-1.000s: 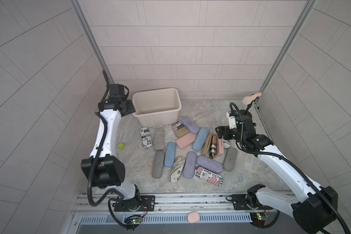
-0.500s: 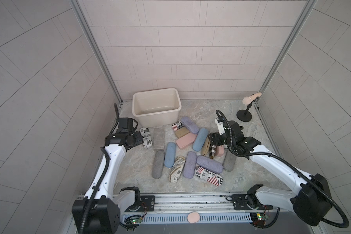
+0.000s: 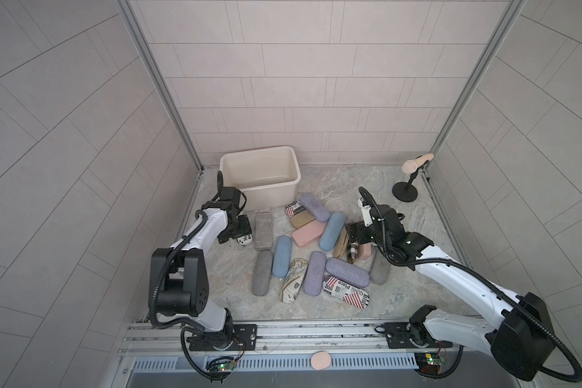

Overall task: Put the glasses cases into the storage boxes
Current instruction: Pick up the glasses case at the center of the board.

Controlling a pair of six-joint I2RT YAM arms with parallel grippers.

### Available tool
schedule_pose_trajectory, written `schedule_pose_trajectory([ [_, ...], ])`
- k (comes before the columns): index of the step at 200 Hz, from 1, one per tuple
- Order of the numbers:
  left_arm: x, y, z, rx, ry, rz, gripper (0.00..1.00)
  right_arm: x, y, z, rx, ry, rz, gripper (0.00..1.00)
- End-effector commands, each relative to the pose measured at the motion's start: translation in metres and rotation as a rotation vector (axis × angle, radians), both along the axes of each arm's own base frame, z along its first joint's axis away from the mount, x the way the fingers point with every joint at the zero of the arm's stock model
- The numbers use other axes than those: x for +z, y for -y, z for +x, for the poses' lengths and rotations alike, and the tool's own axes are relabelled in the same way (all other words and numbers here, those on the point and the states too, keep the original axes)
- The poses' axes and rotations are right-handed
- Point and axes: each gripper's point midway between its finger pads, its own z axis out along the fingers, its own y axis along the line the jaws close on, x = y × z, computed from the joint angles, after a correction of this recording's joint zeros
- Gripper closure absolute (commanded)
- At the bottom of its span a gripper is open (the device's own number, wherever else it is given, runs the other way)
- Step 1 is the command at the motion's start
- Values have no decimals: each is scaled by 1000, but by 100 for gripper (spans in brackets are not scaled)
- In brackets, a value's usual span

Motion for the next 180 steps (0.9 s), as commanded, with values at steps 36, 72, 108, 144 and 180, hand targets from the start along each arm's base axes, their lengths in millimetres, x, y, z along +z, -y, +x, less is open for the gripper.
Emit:
schedule_pose_trajectory([
  [36, -24, -5, 26, -1, -37, 72, 21, 9, 5, 1, -29, 38, 1, 1],
  [72, -42, -5, 34, -10, -81, 75, 18, 13, 5, -2, -29, 52, 17, 0],
  [108, -57, -8, 36, -3, -109, 95, 17, 14, 5, -1, -27, 52, 17, 0],
  [144, -59, -16, 34, 18, -110, 137, 20, 13, 4, -2, -22, 49, 17, 0],
  [180, -54, -20, 26, 44, -90, 158, 30, 13, 4, -2, -22, 49, 19, 2],
])
